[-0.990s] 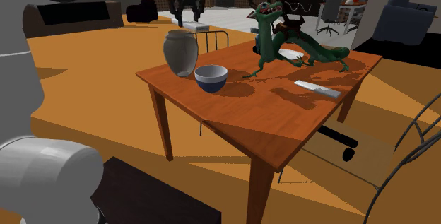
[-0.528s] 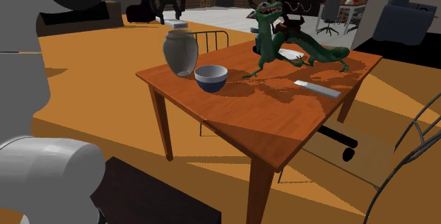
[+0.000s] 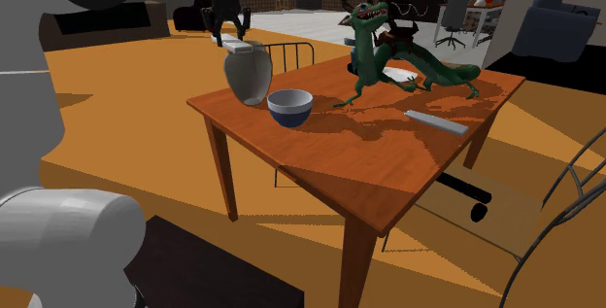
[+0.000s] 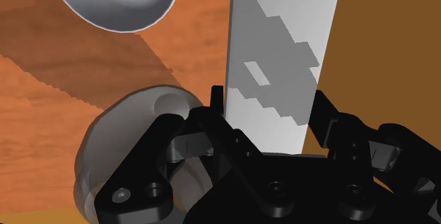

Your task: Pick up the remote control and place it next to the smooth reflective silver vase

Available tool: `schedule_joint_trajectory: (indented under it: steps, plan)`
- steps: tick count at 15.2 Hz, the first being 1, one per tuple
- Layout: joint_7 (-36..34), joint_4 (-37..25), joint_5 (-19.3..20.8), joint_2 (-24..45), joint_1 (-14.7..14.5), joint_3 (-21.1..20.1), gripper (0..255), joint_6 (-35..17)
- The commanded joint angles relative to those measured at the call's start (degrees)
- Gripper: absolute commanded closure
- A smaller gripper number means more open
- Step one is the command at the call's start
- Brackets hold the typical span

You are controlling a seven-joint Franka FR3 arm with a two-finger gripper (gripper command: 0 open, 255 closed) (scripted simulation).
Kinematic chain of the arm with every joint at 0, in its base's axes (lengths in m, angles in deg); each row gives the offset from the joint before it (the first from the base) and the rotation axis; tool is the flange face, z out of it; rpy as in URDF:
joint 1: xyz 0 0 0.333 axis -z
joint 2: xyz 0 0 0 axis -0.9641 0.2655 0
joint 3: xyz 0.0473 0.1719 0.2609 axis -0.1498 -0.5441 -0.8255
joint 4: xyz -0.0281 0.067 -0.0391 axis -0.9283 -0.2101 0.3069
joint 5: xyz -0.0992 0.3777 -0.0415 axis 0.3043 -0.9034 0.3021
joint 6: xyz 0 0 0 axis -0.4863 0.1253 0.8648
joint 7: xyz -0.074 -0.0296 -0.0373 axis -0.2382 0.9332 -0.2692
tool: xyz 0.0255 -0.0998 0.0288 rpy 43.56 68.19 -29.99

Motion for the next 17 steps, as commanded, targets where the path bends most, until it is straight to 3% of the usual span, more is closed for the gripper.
schedule_joint_trajectory:
  steps: [1,17]
  plan:
    - [0.05,2.11,0.09,-0.41,-0.09,0.00,255,-1.77]
    - [0.14,16.69,0.40,-2.00,-0.71,-0.20,255,-14.79]
